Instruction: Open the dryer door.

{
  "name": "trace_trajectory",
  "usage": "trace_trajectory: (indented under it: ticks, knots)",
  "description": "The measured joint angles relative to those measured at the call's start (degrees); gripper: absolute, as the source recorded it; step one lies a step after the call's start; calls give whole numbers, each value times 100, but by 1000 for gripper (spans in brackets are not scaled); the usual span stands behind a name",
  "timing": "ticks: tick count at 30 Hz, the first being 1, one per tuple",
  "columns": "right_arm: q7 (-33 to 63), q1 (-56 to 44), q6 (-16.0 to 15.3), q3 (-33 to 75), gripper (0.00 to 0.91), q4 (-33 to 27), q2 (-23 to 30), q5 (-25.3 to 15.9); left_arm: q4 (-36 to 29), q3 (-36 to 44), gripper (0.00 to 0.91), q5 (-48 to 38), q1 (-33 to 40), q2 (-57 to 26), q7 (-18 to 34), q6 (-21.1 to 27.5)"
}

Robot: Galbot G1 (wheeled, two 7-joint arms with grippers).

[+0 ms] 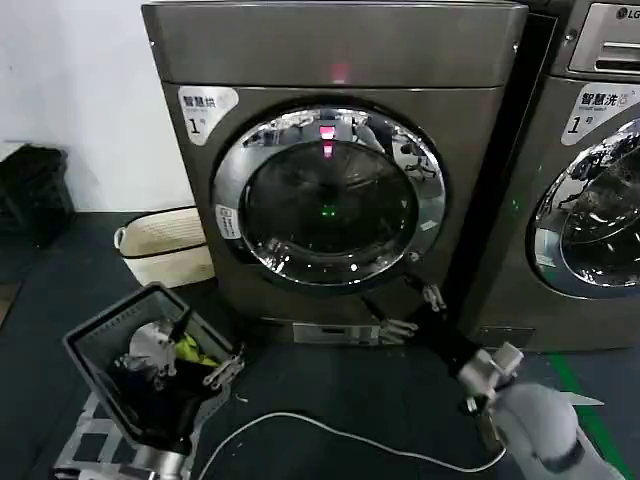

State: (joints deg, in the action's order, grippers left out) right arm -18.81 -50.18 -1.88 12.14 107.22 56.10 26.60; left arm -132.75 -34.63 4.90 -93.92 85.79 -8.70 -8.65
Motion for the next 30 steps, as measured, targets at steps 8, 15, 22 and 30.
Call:
trace_trajectory:
  ticks: [8, 15, 22, 30]
  knots:
    - [17, 671, 51, -585, 907, -541, 113, 49, -84, -11, 907, 67, -155, 41, -1, -45]
    - [41, 1156, 130, -1008, 907, -900, 285, 49, -82, -4, 907, 94, -214, 70, -12, -97]
    - [91, 1595, 201, -1371, 907, -1238, 486, 38, -58, 17, 907, 108, -240, 104, -16, -161]
    - [189, 2008, 206, -1738, 907, -1549, 777, 21, -43, 19, 907, 123, -248, 147, -18, -179]
